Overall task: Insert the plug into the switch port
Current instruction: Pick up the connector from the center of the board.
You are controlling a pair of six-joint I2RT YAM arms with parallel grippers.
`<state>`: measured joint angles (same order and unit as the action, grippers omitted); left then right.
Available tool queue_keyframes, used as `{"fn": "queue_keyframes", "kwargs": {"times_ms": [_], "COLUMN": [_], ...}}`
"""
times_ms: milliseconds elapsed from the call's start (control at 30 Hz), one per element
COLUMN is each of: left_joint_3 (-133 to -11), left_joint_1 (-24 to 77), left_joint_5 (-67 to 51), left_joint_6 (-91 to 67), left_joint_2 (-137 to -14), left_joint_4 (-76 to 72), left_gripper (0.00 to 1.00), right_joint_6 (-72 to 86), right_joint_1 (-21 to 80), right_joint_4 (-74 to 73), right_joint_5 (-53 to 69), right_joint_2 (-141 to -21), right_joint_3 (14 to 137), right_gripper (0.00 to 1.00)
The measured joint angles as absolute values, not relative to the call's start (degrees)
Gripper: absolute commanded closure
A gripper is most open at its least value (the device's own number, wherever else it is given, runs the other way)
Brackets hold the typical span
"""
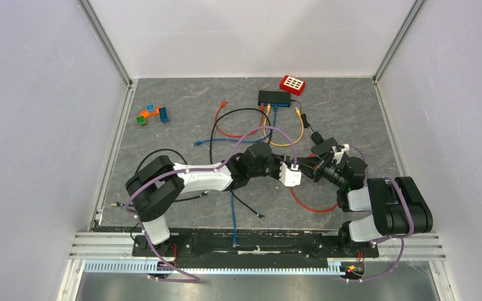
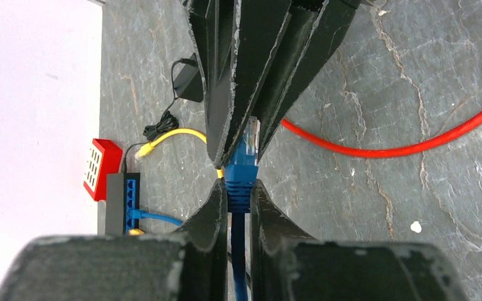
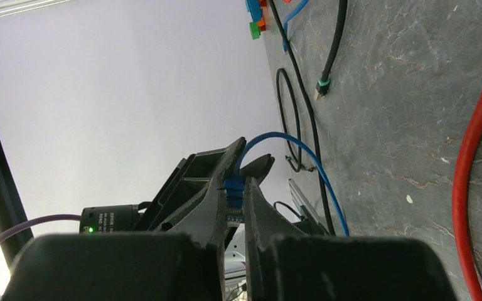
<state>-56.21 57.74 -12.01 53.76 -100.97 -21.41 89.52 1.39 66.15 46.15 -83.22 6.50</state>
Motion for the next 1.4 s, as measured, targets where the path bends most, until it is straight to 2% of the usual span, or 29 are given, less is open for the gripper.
{"fn": "queue_keyframes", "kwargs": {"times_ms": [100, 200, 433, 633, 867, 1200, 1400], "left_joint_3": [-56.23, -56.21, -56.40, -60.69, -77.12, -94.59, -94.17], "left_joint_1": [57.76, 57.78, 56.12, 50.11, 42.28, 37.30, 35.62], "left_joint_5": [-12.08, -12.01, -10.13, -9.08, -6.37, 5.17, 18.11], "left_joint_6": [53.71, 53.63, 46.81, 34.22, 20.16, 5.45, -1.15], "left_joint_2": [-100.97, -100.97, -100.97, -100.95, -100.44, -98.85, -96.79], "left_joint_4": [-20.86, -20.71, -19.55, -13.80, -0.82, 15.16, 17.78], "left_gripper": [0.95, 0.96, 0.96, 0.96, 0.96, 0.97, 0.98], "right_joint_6": [88.16, 82.85, 62.30, 49.50, 40.27, 29.30, 21.65], "right_joint_1": [1.39, 1.39, 0.91, 0.49, 0.49, 0.51, 0.49], "right_joint_4": [64.55, 57.60, 31.46, 18.44, 9.17, 3.60, -1.06], "right_joint_5": [46.02, 45.15, 36.75, 29.76, 25.61, 22.61, 17.74], "right_joint_2": [-82.61, -79.72, -70.70, -64.27, -62.72, -60.73, -63.72], "right_joint_3": [6.70, 8.93, 19.88, 26.83, 31.77, 35.55, 41.43], "right_gripper": [0.69, 0.61, 0.46, 0.45, 0.43, 0.40, 0.36]}}
